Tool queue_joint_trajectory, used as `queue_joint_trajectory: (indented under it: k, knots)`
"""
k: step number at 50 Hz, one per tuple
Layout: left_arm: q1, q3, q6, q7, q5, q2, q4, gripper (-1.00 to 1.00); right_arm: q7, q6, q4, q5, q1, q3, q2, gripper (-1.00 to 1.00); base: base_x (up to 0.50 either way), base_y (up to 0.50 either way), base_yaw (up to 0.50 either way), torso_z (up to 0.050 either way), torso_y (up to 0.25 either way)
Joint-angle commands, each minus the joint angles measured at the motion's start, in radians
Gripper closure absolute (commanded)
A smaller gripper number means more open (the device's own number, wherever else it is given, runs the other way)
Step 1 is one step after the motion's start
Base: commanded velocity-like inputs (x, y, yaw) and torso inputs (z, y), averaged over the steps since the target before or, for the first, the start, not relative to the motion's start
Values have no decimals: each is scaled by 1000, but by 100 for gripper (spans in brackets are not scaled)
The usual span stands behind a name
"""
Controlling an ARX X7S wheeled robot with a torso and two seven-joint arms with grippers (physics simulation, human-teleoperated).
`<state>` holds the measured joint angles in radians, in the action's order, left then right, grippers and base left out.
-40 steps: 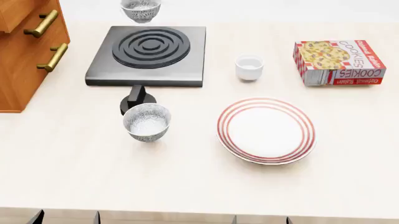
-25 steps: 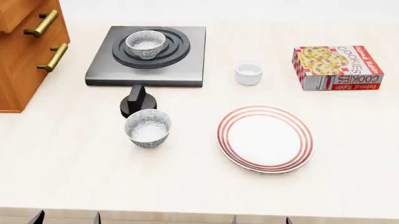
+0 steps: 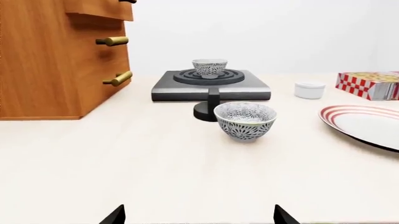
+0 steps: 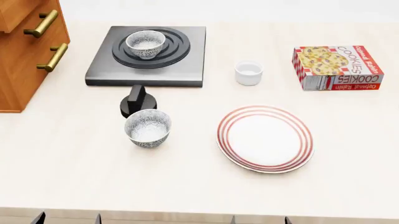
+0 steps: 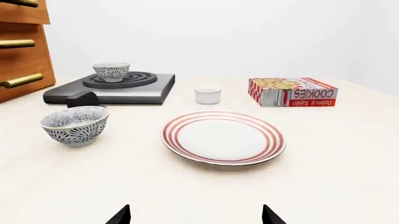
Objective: Pick the akita bowl on the stove and place it on the plate.
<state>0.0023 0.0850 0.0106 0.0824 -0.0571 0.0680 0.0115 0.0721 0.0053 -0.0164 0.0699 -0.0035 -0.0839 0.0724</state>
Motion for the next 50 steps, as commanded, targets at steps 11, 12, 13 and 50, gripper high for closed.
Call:
queue_joint_trajectory:
  k: [11,12,13,50]
  knots:
    - [3,6,-7,23,-10,10,-16,-100,-16,213,-307,-25,106,-73,8,-100,0,0,0,0,0]
    - [0,7,-4,23,-11,11,-10,-100,-12,236,-329,-30,118,-79,8,-100,0,0,0,0,0]
    - [-3,9,2,24,-12,12,-2,-100,-10,250,-342,-29,126,-81,8,-100,0,0,0,0,0]
    - [-8,54,11,72,-42,49,4,-100,75,1331,-695,112,826,228,100,-100,0,0,0,0,0]
